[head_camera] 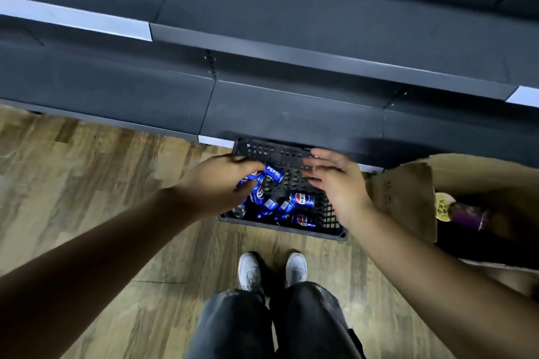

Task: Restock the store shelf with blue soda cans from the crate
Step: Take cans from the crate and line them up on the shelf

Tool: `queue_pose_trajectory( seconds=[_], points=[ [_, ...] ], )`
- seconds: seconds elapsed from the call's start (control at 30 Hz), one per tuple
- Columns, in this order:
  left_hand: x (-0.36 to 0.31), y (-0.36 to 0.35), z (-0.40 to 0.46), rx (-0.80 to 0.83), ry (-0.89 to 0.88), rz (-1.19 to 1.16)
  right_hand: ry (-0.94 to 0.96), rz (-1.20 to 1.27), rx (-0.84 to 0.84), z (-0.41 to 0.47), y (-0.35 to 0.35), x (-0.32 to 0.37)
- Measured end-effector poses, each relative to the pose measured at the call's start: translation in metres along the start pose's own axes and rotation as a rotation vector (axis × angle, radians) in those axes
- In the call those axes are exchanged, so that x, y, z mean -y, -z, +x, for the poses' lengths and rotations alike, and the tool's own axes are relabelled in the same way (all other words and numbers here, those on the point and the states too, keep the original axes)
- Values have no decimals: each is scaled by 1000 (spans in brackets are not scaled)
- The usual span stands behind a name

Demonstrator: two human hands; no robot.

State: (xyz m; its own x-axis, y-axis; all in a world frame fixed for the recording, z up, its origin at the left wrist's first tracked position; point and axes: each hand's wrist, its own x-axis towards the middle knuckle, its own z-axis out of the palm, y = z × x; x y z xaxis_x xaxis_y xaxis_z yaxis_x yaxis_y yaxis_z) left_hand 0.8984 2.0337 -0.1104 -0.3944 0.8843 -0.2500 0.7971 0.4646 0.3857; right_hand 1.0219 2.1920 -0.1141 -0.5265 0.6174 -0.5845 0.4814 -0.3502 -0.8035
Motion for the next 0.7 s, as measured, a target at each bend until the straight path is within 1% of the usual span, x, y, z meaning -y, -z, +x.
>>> queue_pose_trajectory(
  seconds=[0.1, 0.13, 0.2, 0.27, 0.3, 0.33, 0.47, 0.53, 0.6, 0.7],
  points=[
    [0, 1, 1, -49, -32, 69, 112, -148, -6, 6, 0, -13],
    [1, -1, 2, -64, -56, 95, 178, -238, 13, 8, 1, -18],
    [7, -10, 3, -72, -71, 124, 368, -540, 82, 11, 3, -29],
    [11, -22, 8, -24, -26, 148, 627, -863, 142, 18, 3, -37],
    [13, -30, 11, -3, -12, 167, 726, -948, 163, 21, 2, -43],
    [15, -39, 14, -3, -8, 186, 760, -978, 176, 23, 0, -49],
    [16, -80, 29, -14, -20, 159, 740, -1019, 203, 40, -8, -82],
    [14, -98, 43, -6, -34, 144, 669, -1045, 274, 54, -12, -98],
    [14, -118, 58, -5, -42, 131, 654, -1075, 329, 68, -15, -112],
    [19, -145, 78, -41, -7, 70, 633, -1196, 343, 89, -21, -131]
  ],
)
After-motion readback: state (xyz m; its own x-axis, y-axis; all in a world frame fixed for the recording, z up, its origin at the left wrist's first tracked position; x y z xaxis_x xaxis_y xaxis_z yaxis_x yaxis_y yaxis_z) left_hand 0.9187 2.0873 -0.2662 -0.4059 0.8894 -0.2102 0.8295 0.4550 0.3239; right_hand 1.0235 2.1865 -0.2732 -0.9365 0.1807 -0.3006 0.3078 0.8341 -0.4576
